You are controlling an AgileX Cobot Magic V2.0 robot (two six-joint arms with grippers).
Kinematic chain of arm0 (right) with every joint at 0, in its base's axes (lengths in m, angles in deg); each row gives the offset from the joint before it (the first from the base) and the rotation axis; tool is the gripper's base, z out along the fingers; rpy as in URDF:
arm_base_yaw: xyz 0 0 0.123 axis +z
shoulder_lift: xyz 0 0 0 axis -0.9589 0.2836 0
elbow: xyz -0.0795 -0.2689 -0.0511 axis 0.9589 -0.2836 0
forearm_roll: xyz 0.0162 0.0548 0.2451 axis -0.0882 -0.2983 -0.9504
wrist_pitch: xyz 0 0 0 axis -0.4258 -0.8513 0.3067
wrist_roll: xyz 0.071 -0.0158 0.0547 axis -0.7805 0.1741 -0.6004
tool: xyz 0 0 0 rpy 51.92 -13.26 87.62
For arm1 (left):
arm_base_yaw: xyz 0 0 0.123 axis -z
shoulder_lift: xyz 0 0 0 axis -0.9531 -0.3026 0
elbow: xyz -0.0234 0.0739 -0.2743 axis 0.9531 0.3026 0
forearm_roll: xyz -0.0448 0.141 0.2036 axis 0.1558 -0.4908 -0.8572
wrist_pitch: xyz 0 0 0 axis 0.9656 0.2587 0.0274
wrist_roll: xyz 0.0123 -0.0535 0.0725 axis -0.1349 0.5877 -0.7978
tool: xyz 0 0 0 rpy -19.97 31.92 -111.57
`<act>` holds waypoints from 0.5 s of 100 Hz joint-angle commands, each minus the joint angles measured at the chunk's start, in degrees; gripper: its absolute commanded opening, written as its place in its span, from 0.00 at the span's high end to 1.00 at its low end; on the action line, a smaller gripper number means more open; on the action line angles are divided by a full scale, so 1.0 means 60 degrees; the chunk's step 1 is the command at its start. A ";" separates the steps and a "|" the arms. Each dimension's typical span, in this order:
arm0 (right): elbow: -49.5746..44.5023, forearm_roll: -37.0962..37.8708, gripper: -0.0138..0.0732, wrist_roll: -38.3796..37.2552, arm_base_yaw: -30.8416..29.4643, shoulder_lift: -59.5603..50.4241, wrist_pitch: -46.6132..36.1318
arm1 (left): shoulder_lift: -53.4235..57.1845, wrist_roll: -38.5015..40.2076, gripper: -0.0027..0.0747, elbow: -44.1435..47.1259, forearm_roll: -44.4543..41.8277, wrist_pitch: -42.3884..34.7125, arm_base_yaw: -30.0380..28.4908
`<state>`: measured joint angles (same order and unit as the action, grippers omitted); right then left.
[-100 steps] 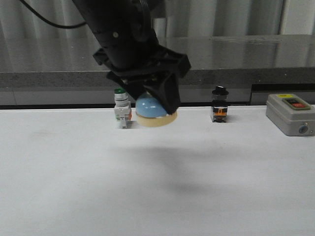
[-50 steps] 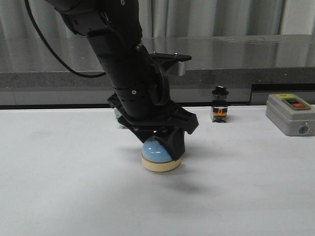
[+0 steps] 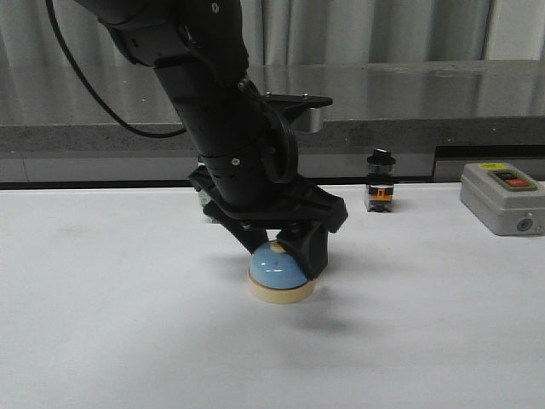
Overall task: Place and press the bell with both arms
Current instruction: 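Lower the bell onto the table center and open the left gripper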
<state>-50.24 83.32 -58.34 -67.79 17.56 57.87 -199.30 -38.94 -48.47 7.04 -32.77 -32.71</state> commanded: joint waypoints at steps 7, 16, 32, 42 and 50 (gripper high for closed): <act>0.0133 0.0106 0.91 0.0007 -0.0050 -0.0143 -0.0743 | 0.0520 0.0012 0.14 -0.0277 0.0175 -0.0297 0.0078; 0.0133 0.0106 0.91 0.0007 -0.0050 -0.0143 -0.0743 | 0.0520 0.0012 0.14 -0.0277 0.0175 -0.0297 0.0078; 0.0133 0.0106 0.91 0.0007 -0.0050 -0.0143 -0.0743 | 0.0712 0.0038 0.14 -0.0277 0.0175 -0.0253 0.0038; 0.0133 0.0106 0.91 0.0007 -0.0050 -0.0143 -0.0743 | 0.1095 0.0121 0.14 -0.0277 0.0175 -0.0275 -0.0055; 0.0133 0.0106 0.91 0.0007 -0.0050 -0.0143 -0.0743 | 0.1547 0.0318 0.14 -0.0277 0.0181 -0.0368 -0.0194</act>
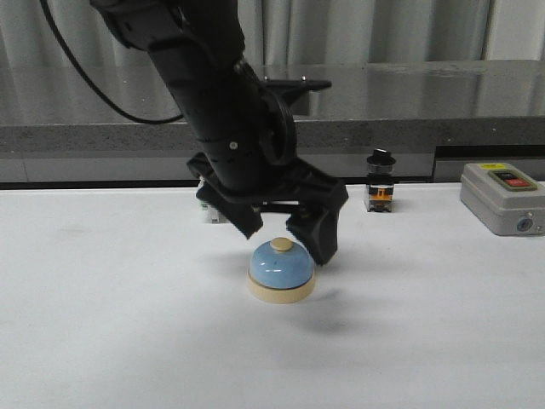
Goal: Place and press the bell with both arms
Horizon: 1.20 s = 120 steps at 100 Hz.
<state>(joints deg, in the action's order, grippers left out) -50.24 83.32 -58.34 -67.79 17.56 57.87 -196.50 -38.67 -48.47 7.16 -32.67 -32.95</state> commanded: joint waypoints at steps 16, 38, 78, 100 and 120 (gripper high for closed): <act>0.0133 0.0106 0.91 0.0007 -0.0050 -0.0143 -0.0743 | 0.2172 0.0404 0.14 -0.0277 0.0162 -0.0632 -0.0628; 0.0133 0.0106 0.91 0.0007 -0.0050 -0.0143 -0.0743 | 0.3624 0.0554 0.14 -0.0211 0.0162 -0.0670 -0.1761; 0.0133 0.0106 0.91 0.0007 -0.0050 -0.0143 -0.0743 | 0.6575 0.0648 0.14 0.1926 0.0162 -0.1681 -0.4136; 0.0133 0.0106 0.91 0.0007 -0.0050 -0.0143 -0.0743 | 0.8819 0.0648 0.14 0.4241 0.0162 -0.2971 -0.4962; 0.0133 0.0106 0.91 0.0007 -0.0050 -0.0143 -0.0743 | 1.1004 0.0648 0.14 0.6436 0.0177 -0.3675 -0.5258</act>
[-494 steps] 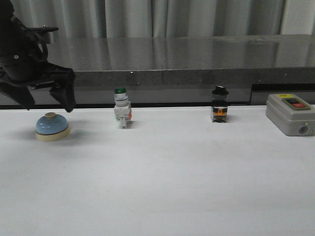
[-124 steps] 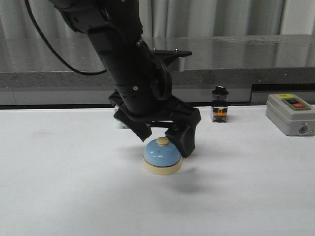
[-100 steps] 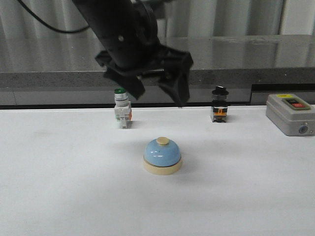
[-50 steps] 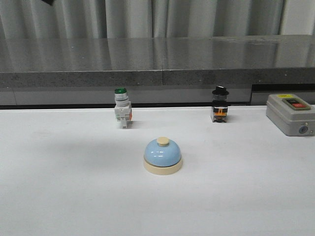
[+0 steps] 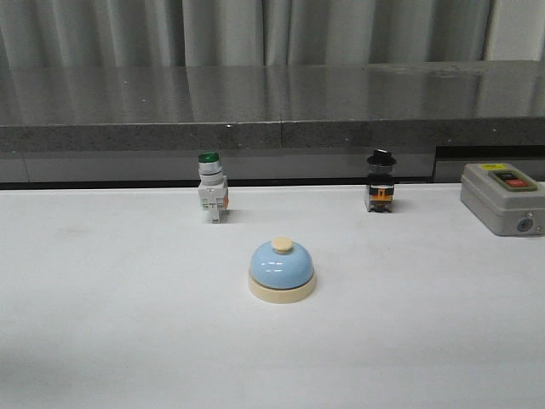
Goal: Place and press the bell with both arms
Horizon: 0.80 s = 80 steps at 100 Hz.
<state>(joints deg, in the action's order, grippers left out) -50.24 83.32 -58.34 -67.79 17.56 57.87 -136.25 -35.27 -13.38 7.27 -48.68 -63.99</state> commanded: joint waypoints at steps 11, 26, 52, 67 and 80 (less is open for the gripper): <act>0.0133 0.0106 0.91 0.0007 -0.0050 -0.0143 -0.0743 | 0.2247 0.0081 0.14 0.1553 0.0158 -0.1085 -0.0102; 0.0133 0.0106 0.91 0.0007 -0.0050 -0.0143 -0.0743 | 0.3850 0.0081 0.14 0.2690 0.0158 -0.1085 -0.0102; 0.0133 0.0106 0.91 0.0007 -0.0050 -0.0143 -0.0743 | 0.5548 0.0081 0.29 0.3517 0.0158 -0.1085 -0.0102; 0.0133 0.0106 0.91 0.0007 -0.0050 -0.0143 -0.0743 | 0.5618 0.0081 0.63 0.3530 0.0158 -0.1085 -0.0102; 0.0133 0.0106 0.91 0.0007 -0.0050 -0.0143 -0.0743 | 0.5618 0.0081 0.99 0.3530 0.0158 -0.1085 -0.0102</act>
